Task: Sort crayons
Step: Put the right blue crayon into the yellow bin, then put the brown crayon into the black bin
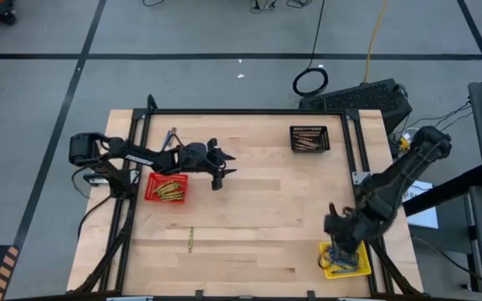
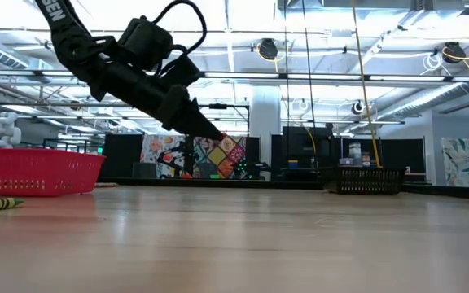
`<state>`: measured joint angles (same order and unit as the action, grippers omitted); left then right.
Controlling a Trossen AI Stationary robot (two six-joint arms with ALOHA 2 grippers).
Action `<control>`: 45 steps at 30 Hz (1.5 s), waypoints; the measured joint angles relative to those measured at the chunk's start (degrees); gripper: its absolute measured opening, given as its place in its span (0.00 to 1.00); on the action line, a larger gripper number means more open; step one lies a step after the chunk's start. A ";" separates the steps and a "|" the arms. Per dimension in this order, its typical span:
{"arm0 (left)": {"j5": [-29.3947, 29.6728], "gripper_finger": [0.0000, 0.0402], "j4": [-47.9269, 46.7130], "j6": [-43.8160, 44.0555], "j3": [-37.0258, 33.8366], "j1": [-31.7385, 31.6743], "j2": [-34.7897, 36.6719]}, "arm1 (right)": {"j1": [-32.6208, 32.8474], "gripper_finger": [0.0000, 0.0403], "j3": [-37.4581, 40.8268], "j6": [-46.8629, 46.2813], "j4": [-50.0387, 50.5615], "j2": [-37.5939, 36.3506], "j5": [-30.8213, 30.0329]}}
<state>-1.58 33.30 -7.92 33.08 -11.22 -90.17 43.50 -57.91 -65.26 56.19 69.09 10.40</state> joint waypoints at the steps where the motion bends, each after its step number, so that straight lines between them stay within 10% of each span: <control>1: 0.04 0.50 0.09 -0.01 0.00 0.00 0.00 | 1.73 0.01 0.31 -2.63 -0.62 0.39 1.17; 10: 0.13 0.50 0.61 -0.27 0.00 0.11 -0.02 | 10.40 0.05 6.69 -11.49 -10.91 6.12 4.93; 21: 0.25 0.50 0.50 0.32 0.00 0.53 -0.02 | 5.99 0.41 7.06 -14.98 -7.46 2.13 9.82; 29: 2.39 0.50 5.52 4.04 1.41 0.74 5.63 | -9.28 0.45 7.02 6.30 -14.37 -3.49 -30.77; 33: 7.75 0.50 -9.32 6.14 4.84 0.07 11.33 | -16.48 0.43 9.66 28.69 -28.74 -2.51 -41.85; 39: 17.69 0.50 -50.52 13.37 16.38 -4.73 14.60 | -27.83 0.40 22.70 51.20 -66.84 4.55 -38.61; 45: 18.00 0.50 -69.04 19.89 19.63 -14.68 13.02 | -35.39 0.38 27.93 61.70 -105.99 20.58 -38.84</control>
<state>16.41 -35.74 11.98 52.71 -25.90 -77.15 8.11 -29.98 -3.55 -49.80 89.68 -28.45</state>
